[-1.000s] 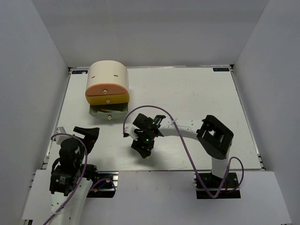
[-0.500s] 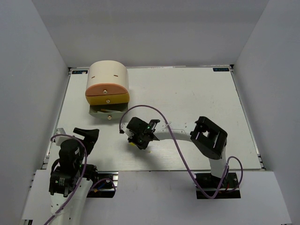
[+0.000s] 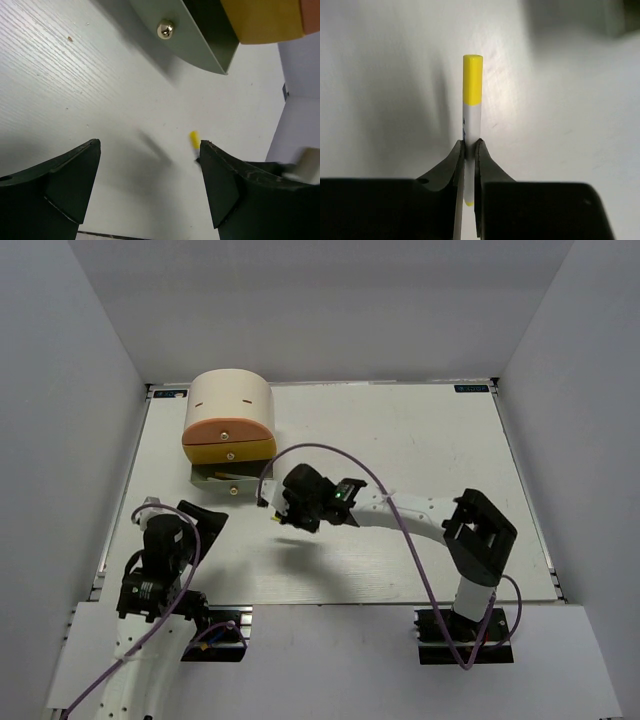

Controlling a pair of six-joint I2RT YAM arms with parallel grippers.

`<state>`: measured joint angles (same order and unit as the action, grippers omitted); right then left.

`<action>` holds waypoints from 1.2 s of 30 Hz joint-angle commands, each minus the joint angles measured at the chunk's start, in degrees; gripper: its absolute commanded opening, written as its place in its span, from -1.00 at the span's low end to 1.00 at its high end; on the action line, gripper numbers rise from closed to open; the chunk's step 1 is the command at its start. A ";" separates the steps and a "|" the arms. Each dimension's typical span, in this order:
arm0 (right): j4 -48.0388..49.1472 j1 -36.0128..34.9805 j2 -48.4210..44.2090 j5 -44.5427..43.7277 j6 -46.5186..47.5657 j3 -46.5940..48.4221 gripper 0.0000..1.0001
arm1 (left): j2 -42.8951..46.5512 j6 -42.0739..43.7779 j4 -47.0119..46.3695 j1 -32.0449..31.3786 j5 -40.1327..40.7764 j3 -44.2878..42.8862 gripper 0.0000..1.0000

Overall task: Sort the stationery into containers
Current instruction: Pick up the pen from the center of the board, then place the pen in the storage box.

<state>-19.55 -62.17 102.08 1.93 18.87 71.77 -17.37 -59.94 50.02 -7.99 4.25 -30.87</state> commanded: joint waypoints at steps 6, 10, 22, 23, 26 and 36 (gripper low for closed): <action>6.36 2.67 3.11 2.64 16.53 20.40 -1.00 | -3.82 2.64 -10.28 0.34 -4.25 3.27 0.80; 8.12 3.02 7.77 4.91 24.45 26.93 -1.00 | -4.34 2.64 -11.35 0.34 -4.78 4.42 0.80; 9.35 4.60 19.29 11.87 24.81 38.09 -1.00 | -0.92 2.64 -9.15 0.34 -4.25 5.47 0.80; 9.62 4.60 19.64 11.69 24.37 38.10 -1.00 | -0.92 2.64 -9.15 0.34 -4.25 5.99 0.80; 9.88 4.95 20.69 10.81 24.11 37.83 -1.00 | -0.92 2.64 -10.29 0.34 -4.25 6.00 0.80; 11.37 6.18 21.14 9.41 25.42 34.50 -0.40 | -6.80 2.64 -18.28 0.34 -5.83 8.46 0.72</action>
<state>-11.35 -56.51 123.15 11.75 43.99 106.50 -22.81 -57.89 36.07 -7.99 -0.60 -22.83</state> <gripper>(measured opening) 0.293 0.864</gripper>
